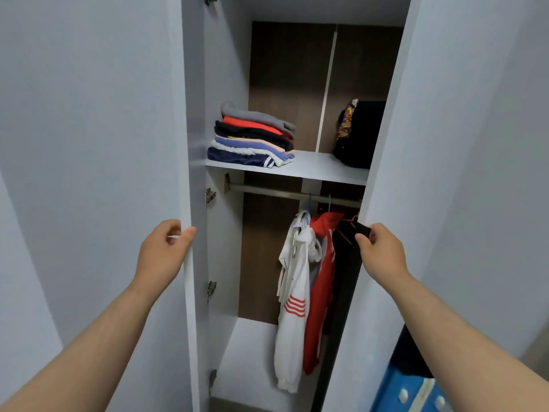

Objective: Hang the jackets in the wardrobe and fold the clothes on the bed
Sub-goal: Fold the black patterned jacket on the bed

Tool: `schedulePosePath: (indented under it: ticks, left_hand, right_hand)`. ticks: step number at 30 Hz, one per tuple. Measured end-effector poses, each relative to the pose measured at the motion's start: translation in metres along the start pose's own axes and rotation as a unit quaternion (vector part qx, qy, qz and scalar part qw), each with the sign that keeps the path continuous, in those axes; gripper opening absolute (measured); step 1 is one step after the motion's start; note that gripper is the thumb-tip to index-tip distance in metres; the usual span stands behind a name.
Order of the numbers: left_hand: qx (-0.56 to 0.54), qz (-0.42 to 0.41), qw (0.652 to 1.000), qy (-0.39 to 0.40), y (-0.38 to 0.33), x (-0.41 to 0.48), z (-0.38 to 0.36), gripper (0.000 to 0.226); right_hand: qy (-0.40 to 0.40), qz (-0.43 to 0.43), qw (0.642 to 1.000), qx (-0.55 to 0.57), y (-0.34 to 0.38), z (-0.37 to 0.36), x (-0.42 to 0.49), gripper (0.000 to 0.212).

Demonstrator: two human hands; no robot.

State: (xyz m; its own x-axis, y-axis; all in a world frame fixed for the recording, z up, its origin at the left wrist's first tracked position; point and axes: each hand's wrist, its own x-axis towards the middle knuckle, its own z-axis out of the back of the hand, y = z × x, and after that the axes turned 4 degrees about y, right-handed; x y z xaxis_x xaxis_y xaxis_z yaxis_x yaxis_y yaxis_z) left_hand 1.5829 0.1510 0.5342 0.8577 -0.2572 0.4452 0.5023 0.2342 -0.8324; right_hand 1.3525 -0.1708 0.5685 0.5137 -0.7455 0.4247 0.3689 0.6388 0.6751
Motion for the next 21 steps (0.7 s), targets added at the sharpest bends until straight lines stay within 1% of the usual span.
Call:
schedulePosePath:
  ticks: [2, 4, 6, 7, 9, 12, 15, 17, 19, 21]
  left_hand:
    - [-0.021, -0.001, 0.999, 0.030, 0.007, -0.005, 0.000, 0.021]
    - [-0.110, 0.009, 0.991, 0.073, 0.009, -0.013, 0.000, 0.030]
    - [-0.141, 0.020, 0.986, 0.088, 0.008, -0.020, -0.001, 0.045]
    - [-0.127, 0.021, 0.987, 0.092, 0.008, -0.021, -0.004, 0.047]
    - [-0.111, 0.030, 0.989, 0.092, 0.009, -0.022, -0.010, 0.041]
    - [-0.113, 0.053, 0.988, 0.091, 0.012, -0.026, -0.020, 0.036]
    - [-0.117, 0.053, 0.987, 0.100, 0.011, -0.029, -0.033, 0.037]
    - [-0.112, 0.038, 0.988, 0.099, 0.010, -0.027, -0.044, 0.037]
    - [-0.063, 0.011, 0.993, 0.099, 0.011, -0.022, -0.056, 0.043]
    - [0.001, -0.013, 0.994, 0.108, 0.012, -0.015, -0.065, 0.063]
  right_hand:
    - [0.008, 0.001, 1.000, -0.007, -0.003, -0.002, -0.002, 0.029]
    - [0.027, -0.003, 1.000, -0.010, -0.007, -0.005, -0.004, 0.026]
    - [0.043, -0.010, 0.999, -0.009, -0.009, -0.010, -0.006, 0.022]
    - [0.046, -0.012, 0.999, -0.008, -0.009, -0.012, -0.006, 0.022]
    - [0.045, -0.016, 0.999, -0.009, -0.008, -0.014, -0.005, 0.023]
    - [0.048, -0.020, 0.999, -0.007, -0.005, -0.016, -0.003, 0.023]
    - [0.047, -0.019, 0.999, -0.007, -0.004, -0.018, -0.002, 0.024]
    - [0.046, -0.019, 0.999, -0.004, -0.005, -0.019, -0.001, 0.025]
    - [0.047, -0.023, 0.999, -0.004, -0.004, -0.021, 0.001, 0.024]
    - [0.052, -0.021, 0.998, -0.007, -0.006, -0.021, 0.003, 0.025]
